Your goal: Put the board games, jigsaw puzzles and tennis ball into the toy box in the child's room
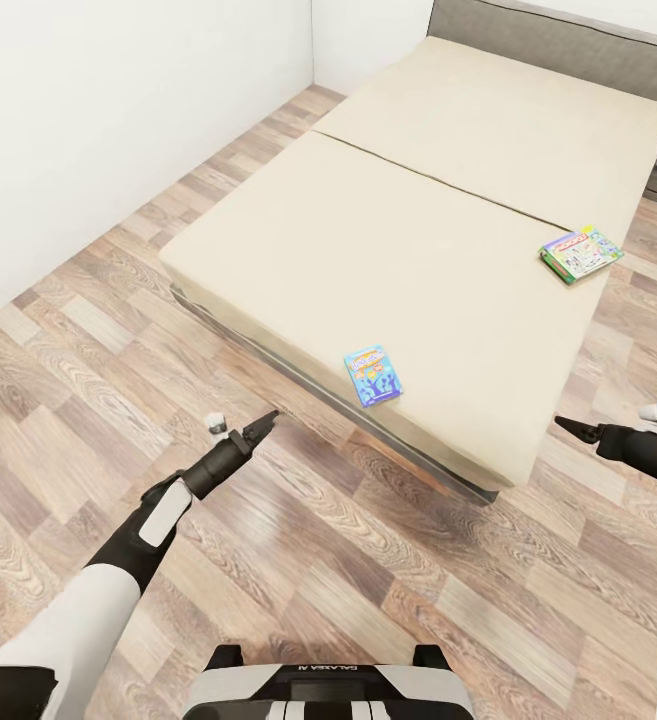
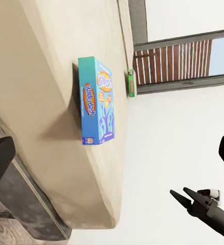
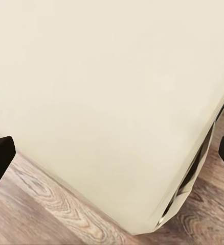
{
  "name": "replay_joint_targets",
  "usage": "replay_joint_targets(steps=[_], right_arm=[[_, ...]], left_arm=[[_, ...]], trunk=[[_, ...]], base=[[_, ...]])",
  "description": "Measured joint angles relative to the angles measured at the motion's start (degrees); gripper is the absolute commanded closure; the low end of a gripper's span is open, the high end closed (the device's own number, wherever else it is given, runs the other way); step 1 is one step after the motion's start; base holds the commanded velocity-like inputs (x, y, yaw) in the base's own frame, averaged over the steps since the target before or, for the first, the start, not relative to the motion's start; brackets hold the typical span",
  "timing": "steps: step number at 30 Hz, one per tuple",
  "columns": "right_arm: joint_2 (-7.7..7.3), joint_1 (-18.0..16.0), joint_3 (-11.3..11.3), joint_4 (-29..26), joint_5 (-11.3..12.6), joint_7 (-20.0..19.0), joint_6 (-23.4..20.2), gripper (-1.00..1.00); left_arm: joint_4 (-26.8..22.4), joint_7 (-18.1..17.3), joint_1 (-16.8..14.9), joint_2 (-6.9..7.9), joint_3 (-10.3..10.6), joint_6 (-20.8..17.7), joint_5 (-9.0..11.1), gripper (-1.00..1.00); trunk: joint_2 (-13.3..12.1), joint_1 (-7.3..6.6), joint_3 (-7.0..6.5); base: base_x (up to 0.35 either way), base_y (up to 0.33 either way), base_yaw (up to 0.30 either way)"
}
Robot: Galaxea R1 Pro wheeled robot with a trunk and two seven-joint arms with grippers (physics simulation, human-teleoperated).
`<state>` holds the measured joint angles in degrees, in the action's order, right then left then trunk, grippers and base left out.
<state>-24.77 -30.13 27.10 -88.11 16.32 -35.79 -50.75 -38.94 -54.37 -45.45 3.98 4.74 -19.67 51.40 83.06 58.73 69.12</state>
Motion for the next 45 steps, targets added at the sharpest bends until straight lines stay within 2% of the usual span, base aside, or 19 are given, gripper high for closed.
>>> replay_joint_targets(steps=[6, 8, 13, 18, 28, 45], right_arm=[[0.03, 0.01, -0.01, -0.01, -0.02, 0.0, -0.04, -1.0], [0.04, 0.01, -0.01, -0.05, -0.02, -0.01, -0.05, -1.0], [0.06, 0.02, 0.03, -0.16, -0.03, -0.01, -0.07, -1.0], [0.06, 0.02, 0.05, -0.27, -0.04, -0.01, -0.07, -1.0], [0.06, 0.03, 0.07, -0.34, -0.03, -0.01, -0.08, -1.0], [0.06, 0.04, 0.09, -0.38, -0.01, -0.01, -0.08, -1.0]], left_arm=[[0.2, -0.23, 0.04, 1.1, -0.76, -0.01, 0.12, -1.0], [0.65, -0.18, 0.05, 1.54, -1.63, -0.01, 0.28, -1.0], [3.84, 0.12, -0.26, 1.91, -2.92, 0.1, 0.44, -1.0], [6.41, 0.22, -0.95, 1.89, -3.34, 0.33, 0.53, -1.0], [8.47, 0.34, -1.6, 1.6, -3.64, 0.61, 0.4, -1.0], [9.42, 0.32, -1.89, 1.53, -3.77, 0.73, 0.46, -1.0]], trunk=[[0.0, 0.0, 0.0], [0.0, 0.0, 0.0], [0.0, 0.0, 0.0], [0.0, 0.0, 0.0], [0.0, 0.0, 0.0], [0.0, 0.0, 0.08]], base=[[0.0, 0.0, 0.0], [0.0, 0.0, 0.0], [0.0, 0.0, 0.0], [0.0, 0.0, 0.0], [0.0, 0.0, -0.034], [0.0, 0.0, -0.214]])
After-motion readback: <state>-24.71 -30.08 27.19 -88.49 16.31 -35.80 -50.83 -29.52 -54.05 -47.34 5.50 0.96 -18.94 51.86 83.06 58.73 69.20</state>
